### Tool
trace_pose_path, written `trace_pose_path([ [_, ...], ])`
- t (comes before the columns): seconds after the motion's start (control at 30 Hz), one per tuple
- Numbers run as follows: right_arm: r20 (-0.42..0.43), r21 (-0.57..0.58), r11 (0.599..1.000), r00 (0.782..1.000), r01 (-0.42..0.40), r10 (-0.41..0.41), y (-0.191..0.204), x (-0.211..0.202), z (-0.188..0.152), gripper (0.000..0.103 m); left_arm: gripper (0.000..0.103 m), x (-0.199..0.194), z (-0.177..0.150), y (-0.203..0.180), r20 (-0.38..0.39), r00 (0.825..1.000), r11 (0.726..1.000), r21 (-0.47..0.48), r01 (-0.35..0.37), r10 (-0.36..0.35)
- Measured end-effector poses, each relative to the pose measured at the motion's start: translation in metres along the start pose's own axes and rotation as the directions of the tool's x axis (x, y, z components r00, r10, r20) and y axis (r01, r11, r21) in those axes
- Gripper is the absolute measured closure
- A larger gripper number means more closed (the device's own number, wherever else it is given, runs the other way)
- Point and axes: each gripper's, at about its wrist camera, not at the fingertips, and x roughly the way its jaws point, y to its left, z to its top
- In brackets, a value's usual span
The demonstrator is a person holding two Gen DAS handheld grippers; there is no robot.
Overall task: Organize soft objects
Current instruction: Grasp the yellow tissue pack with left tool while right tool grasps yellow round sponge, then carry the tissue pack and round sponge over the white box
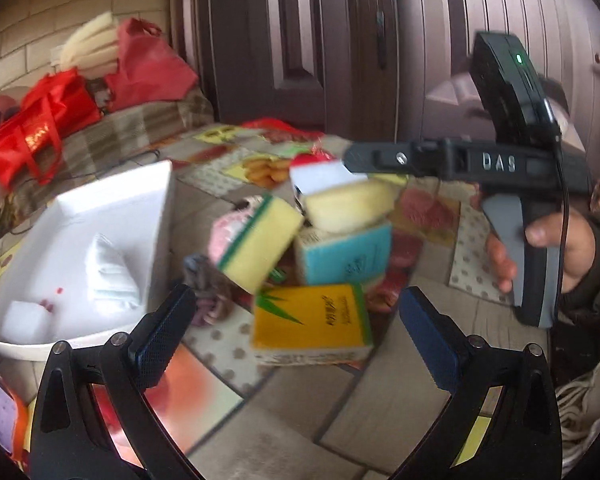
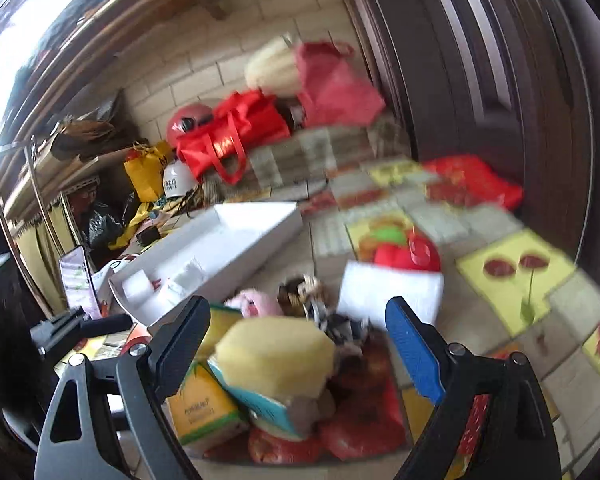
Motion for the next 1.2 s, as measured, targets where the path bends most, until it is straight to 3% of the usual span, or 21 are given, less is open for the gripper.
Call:
trace_pose_path([
  [0.23, -0.116, -0.037, 0.999, 0.993, -0.04, 0.036, 0.015, 0.024, -0.008, 0.013, 0.001, 0.039, -0.002, 0.005, -0.171, 0.984, 0.997, -0.078, 0.024, -0.037],
  [0.33, -0.161, -0.008, 0.999, 0.986, -0.046, 0.044, 0.012, 0.037, -0.011, 0.013, 0.001, 0.045, -0.004, 0.008, -0.192, 0.979, 0.992, -0.113, 0.046, -0.068],
  [0.47, -0.185, 0.014, 0.999, 0.982, -0.045, 0.047, 0.007, 0.04, -0.013, 0.014, 0.008, 0.05, -0.002, 0.005, -0.217, 0.974, 0.994, -0.094, 0.052, -0.071],
  [0.5, -0.182, 0.018, 0.999, 0.982, -0.044, 0.046, 0.007, 0.039, -0.014, 0.018, 0.008, 0.052, -0.002, 0.005, -0.224, 0.973, 0.996, -0.084, 0.044, -0.062],
  [0.63, -0.176, 0.023, 0.999, 0.983, -0.039, 0.043, 0.006, 0.036, -0.013, 0.036, 0.029, 0.057, -0.003, 0.004, -0.252, 0.966, 0.996, -0.081, 0.041, -0.06],
  [0.7, -0.165, 0.02, 0.999, 0.985, -0.042, 0.045, 0.007, 0.034, -0.012, 0.04, 0.03, 0.056, -0.003, 0.005, -0.245, 0.967, 0.995, -0.083, 0.047, -0.066],
  [0.87, -0.058, 0.025, 1.0, 0.998, -0.019, 0.021, 0.003, 0.013, -0.008, 0.042, 0.03, 0.036, -0.003, 0.001, -0.154, 0.988, 0.998, -0.058, 0.016, -0.025],
  [0.97, 0.067, 0.04, 0.999, 0.998, -0.016, 0.014, 0.0, -0.011, -0.005, 0.042, 0.03, 0.006, -0.005, 0.002, -0.007, 0.999, 0.997, -0.064, -0.038, 0.037],
  [1.07, 0.162, 0.018, 1.0, 0.987, 0.003, -0.006, 0.004, -0.028, -0.006, 0.042, 0.03, -0.023, -0.011, 0.008, 0.132, 0.982, 0.987, -0.107, -0.119, 0.133],
  [1.2, 0.211, -0.043, 0.999, 0.977, 0.033, -0.023, 0.018, -0.032, -0.004, 0.042, 0.03, -0.046, -0.019, 0.02, 0.218, 0.933, 0.954, -0.146, -0.26, 0.288],
])
